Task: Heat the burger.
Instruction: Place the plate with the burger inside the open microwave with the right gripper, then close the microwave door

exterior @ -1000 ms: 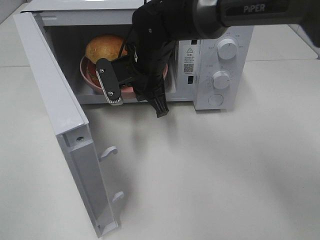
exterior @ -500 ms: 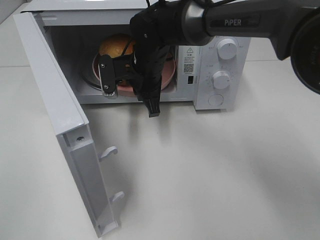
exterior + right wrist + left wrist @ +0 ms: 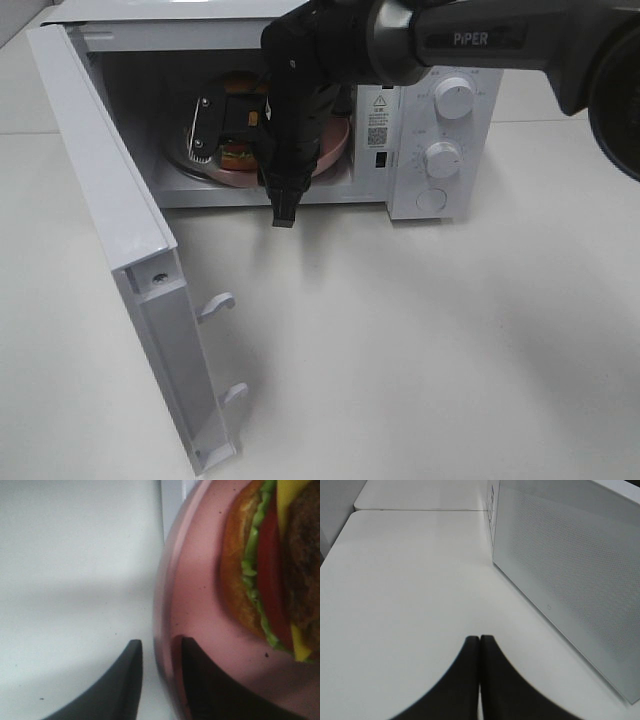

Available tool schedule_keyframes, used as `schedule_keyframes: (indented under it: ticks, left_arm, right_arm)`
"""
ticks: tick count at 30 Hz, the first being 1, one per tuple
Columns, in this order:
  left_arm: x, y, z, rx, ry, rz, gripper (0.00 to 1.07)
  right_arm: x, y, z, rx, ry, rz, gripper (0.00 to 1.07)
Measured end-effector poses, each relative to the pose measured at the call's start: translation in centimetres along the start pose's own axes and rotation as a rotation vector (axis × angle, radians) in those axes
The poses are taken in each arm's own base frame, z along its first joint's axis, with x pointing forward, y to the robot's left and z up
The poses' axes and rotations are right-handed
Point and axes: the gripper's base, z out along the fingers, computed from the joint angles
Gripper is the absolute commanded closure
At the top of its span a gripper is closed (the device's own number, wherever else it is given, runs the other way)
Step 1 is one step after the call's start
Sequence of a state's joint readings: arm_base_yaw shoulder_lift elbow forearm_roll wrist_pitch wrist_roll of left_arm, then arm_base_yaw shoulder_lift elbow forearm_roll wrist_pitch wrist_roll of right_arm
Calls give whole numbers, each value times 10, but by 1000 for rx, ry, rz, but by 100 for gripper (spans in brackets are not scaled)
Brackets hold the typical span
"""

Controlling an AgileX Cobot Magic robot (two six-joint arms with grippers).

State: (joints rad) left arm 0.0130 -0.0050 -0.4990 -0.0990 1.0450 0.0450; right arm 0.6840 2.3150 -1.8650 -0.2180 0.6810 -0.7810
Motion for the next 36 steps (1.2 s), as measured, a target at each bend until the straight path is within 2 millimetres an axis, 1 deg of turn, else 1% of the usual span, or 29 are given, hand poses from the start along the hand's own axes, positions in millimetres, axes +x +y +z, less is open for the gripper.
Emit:
schedule_keyframes:
  ticks: [1,2,3,4,6,7,8,9,11,12,14,15,16,17,18,20,21,22,24,25,27,30,31,32,33,35,36]
  left_arm:
    - [0,0,0,0,0,0,107]
    - [0,0,0,0,0,0,107]
    - [0,0,0,0,0,0,107]
    - [0,0,0,0,0,0,107]
    - [0,0,0,0,0,0,107]
    - [0,0,0,0,0,0,107]
    - [0,0,0,0,0,0,107]
    - [0,0,0,0,0,0,107]
    - [0,0,0,0,0,0,107]
    - [0,0,0,0,0,0,107]
    - [0,0,0,0,0,0,107]
    - [0,0,0,0,0,0,107]
    - [0,0,0,0,0,0,107]
    - [0,0,0,0,0,0,107]
    - [0,0,0,0,0,0,107]
    - [0,0,0,0,0,0,107]
    - [0,0,0,0,0,0,107]
    - [0,0,0,0,0,0,107]
    - [0,0,0,0,0,0,107]
    - [0,0,0,0,0,0,107]
    - [0,0,0,0,0,0,107]
    - [0,0,0,0,0,0,107]
    - [0,0,0,0,0,0,107]
    - [0,0,0,0,0,0,107]
    - [0,0,0,0,0,0,107]
    - [0,0,0,0,0,0,107]
    - [0,0,0,0,0,0,107]
  right_arm:
    - [0,-1,-2,4,-3,68,57]
    - [0,-1,-2,4,-3,68,57]
    - [-1,-2,-5,8,-6,124,50]
    - [-1,-2,-5,8,-6,124,50]
    - [-1,-3,-7,6,-7,202,40]
    - [-1,-3,-7,6,-7,202,40]
    - [-1,-3,-8,1,-1,249,36]
    - [-1,-3,-8,1,-1,249,36]
    - [-1,-3,-10,-1,0,315,33]
    - [-1,-3,-10,-1,0,315,33]
    - [0,-3,-11,-6,8,392,32]
    - [0,-3,-11,-6,8,392,32]
    - [1,-2,-11,-14,21,439,32]
    - [1,-2,-11,-14,21,439,32]
    - [1,-2,-12,-15,25,490,32]
    - [1,-2,-13,-16,27,514,32]
    - [1,-3,-18,-16,30,552,32]
    - [1,-3,-18,-16,30,552,32]
    - [1,-6,-27,-12,33,614,32]
    - [1,-6,-27,-12,33,614,32]
    - [2,-8,-38,-16,52,702,32]
    - [2,-8,-40,-17,57,727,32]
    - [3,-7,-44,-34,71,783,32]
    - [3,-7,-44,-34,71,783,32]
    - [3,-5,-47,-66,89,833,32]
    - [3,-3,-48,-88,99,861,32]
    - [2,1,-49,-130,116,899,32]
